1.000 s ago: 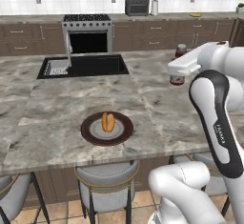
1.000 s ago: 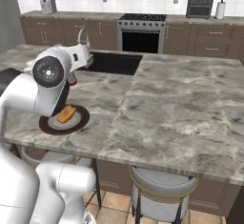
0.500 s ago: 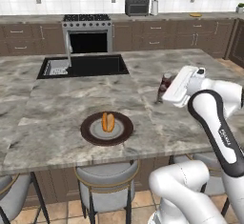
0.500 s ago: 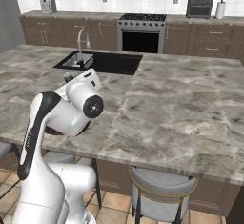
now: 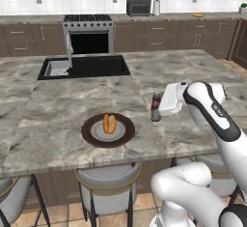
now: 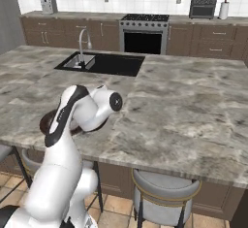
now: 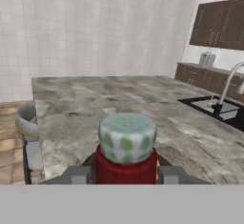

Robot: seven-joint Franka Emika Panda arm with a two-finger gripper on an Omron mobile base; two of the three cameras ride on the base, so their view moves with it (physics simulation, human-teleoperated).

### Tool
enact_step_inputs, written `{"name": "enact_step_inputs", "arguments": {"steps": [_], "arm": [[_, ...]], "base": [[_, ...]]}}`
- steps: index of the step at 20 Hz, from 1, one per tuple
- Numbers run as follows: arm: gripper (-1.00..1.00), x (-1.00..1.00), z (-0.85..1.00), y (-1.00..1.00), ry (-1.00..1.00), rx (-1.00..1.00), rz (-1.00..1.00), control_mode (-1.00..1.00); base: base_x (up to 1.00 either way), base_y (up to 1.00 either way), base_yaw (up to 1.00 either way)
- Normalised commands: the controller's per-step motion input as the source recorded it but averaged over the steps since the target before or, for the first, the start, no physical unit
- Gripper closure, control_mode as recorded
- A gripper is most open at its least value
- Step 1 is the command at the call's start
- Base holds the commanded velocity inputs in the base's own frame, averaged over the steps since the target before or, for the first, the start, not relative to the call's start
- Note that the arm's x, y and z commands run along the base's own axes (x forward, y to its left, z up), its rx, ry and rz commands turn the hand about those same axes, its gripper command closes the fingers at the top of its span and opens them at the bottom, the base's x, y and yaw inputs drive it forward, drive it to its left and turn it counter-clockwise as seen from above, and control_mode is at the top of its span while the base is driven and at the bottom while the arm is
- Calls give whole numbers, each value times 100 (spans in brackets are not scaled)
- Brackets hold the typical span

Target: Move the hot dog bun to the plate on the dining table and place the condiment next to that plate. Then navigate to the fridge and take the sausage and place it on the plate as well.

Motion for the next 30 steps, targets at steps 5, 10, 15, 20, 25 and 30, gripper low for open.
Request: {"name": "enact_step_inputs", "arguments": {"steps": [5, 10, 15, 20, 25, 30], "arm": [[100, 27, -47, -10, 1, 0, 15, -100], [100, 13, -57, -7, -17, 0, 18, -100], [100, 12, -42, 0, -13, 0, 11, -100], [100, 49, -35, 1, 9, 0, 9, -100], [100, 44, -40, 0, 4, 0, 15, -100], [100, 30, -34, 0, 0, 2, 19, -100]], "base": [[0, 0, 0], [0, 0, 0], [0, 0, 0], [0, 0, 0], [0, 0, 0], [0, 0, 0]]}}
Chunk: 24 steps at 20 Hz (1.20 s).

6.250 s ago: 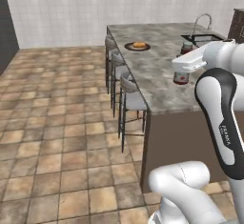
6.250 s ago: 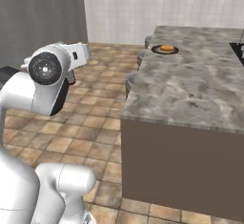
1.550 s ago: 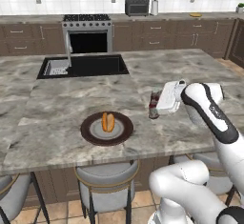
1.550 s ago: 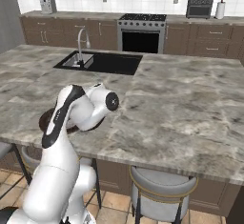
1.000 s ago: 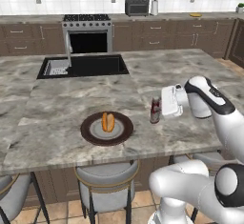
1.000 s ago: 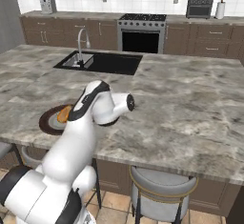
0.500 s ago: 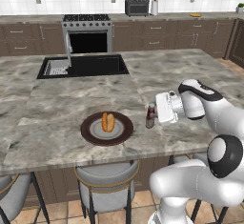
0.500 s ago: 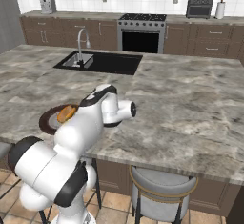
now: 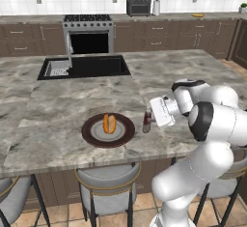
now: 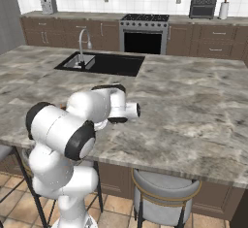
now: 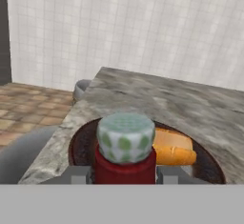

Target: Move the hot dog bun to the plate on the dining table and place the condiment next to that plate. Then navigate to the fridge and take the sausage and place it on the plate as well.

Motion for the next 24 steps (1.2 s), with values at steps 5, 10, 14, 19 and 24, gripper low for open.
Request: {"name": "enact_step_inputs", "arguments": {"steps": [5, 10, 14, 19, 24], "arm": [[100, 23, -27, 0, -2, 2, 17, -100], [100, 15, -22, 0, -1, 0, 12, -100], [100, 8, -17, 26, -1, 0, 0, -100], [100, 6, -18, 27, -3, 0, 0, -100], [100, 1, -29, 16, -4, 0, 0, -100]], "base": [[0, 0, 0], [0, 0, 0], [0, 0, 0], [0, 0, 0], [0, 0, 0]]}}
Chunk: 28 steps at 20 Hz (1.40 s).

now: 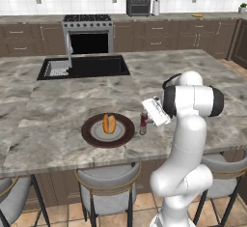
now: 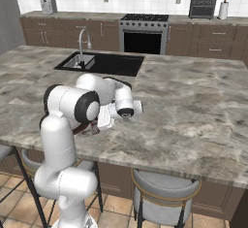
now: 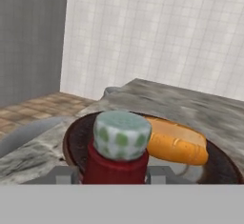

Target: Move the hot dog bun to the plate on the dining table and place the condiment next to that plate. Then navigate to the fridge and take the sausage and place it on the plate as well.

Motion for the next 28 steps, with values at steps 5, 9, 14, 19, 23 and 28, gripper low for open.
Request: {"name": "enact_step_inputs", "arguments": {"steps": [5, 9, 14, 19, 23, 28], "arm": [[-100, 0, -24, 2, -6, 0, 0, -100], [-100, 0, -3, 0, -6, 0, 1, -100], [-100, 0, 0, 0, -1, 0, 3, -100], [-100, -1, 0, -1, 0, 0, 6, -100], [-100, -20, 22, -14, 0, 0, 1, -100], [-100, -33, 53, -8, -2, 0, 0, -100]], "base": [[0, 0, 0], [0, 0, 0], [0, 0, 0], [0, 0, 0], [0, 0, 0], [0, 0, 0]]}}
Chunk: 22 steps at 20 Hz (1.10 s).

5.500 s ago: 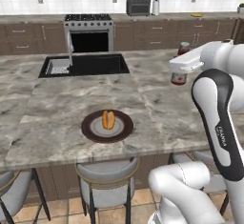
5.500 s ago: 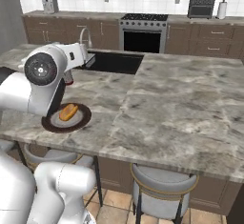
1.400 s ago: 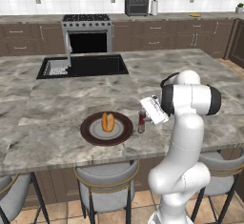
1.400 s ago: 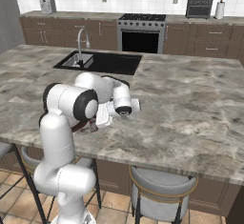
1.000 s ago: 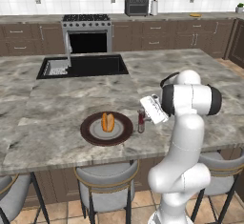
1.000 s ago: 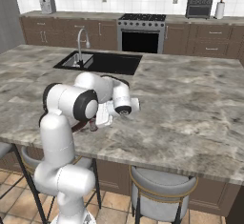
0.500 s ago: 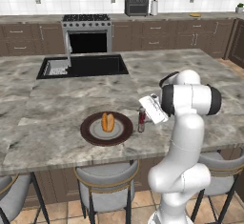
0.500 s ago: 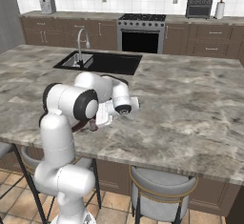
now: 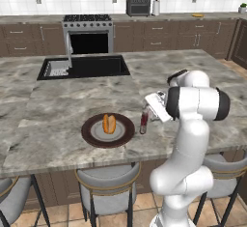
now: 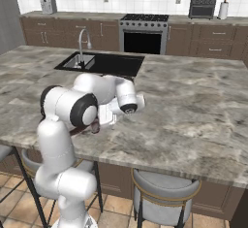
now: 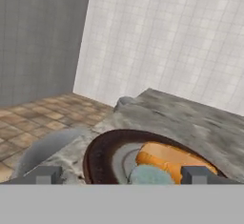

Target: Move the hot dog bun to the plate on the dining table and place the condiment next to that plate. Then navigate to the fridge and take the sausage and place it on the plate as well.

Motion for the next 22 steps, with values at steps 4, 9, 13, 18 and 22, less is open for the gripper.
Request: {"name": "enact_step_inputs", "arguments": {"steps": [4, 9, 13, 18, 22], "arm": [[-100, -36, 64, 0, -5, 0, 0, -100], [-100, -47, 70, 0, -10, -4, 0, -100], [-100, -68, 61, 3, -7, -5, -1, -100], [-100, -80, 64, 18, 0, -6, -6, -100], [-100, -76, 62, 18, 12, -8, -16, -100]], "base": [[0, 0, 0], [0, 0, 0], [0, 0, 0], [0, 0, 0], [0, 0, 0]]}}
